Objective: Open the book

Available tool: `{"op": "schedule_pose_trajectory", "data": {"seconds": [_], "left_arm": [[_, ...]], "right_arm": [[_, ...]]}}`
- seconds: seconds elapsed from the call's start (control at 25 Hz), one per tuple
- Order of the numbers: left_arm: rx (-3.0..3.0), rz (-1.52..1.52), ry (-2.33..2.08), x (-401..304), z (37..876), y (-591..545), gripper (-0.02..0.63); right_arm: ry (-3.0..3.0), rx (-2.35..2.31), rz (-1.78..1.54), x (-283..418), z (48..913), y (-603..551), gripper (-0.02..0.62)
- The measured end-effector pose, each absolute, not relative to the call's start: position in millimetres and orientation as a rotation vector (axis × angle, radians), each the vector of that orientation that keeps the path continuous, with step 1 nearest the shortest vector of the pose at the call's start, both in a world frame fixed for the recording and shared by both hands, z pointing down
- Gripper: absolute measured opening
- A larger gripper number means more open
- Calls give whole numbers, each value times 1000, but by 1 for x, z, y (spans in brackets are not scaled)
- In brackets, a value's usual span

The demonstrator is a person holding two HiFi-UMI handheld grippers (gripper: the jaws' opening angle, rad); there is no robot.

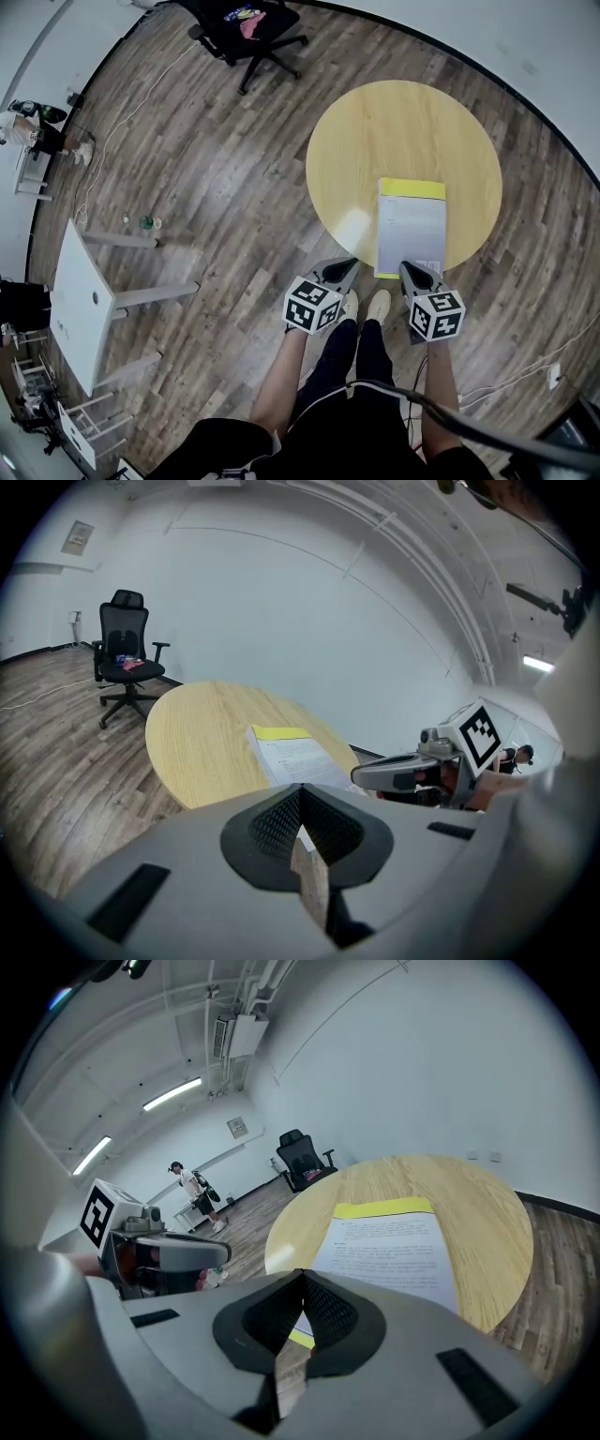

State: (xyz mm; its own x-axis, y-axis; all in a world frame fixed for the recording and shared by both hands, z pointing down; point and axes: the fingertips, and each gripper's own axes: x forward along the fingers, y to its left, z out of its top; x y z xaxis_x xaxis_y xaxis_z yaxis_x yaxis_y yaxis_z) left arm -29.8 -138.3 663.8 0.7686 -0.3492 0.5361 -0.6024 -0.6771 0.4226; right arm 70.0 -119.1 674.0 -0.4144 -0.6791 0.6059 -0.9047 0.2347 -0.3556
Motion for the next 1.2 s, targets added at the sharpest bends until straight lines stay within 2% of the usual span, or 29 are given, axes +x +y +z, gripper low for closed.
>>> {"op": "schedule_pose_trajectory", "data": {"seconds": [0.52,1.12,1.2], "left_arm": [[2307,530,-819,-73,665,-142,-2],[2290,520,-815,-81,672,-143,-2],[2288,518,-814,-82,672,-144,-2]], "right_arm": [[-2235,1339,945,26,678,-130,6],[-2163,1332,882,20,689,-131,8],[-2152,1326,885,20,691,-131,43]]}}
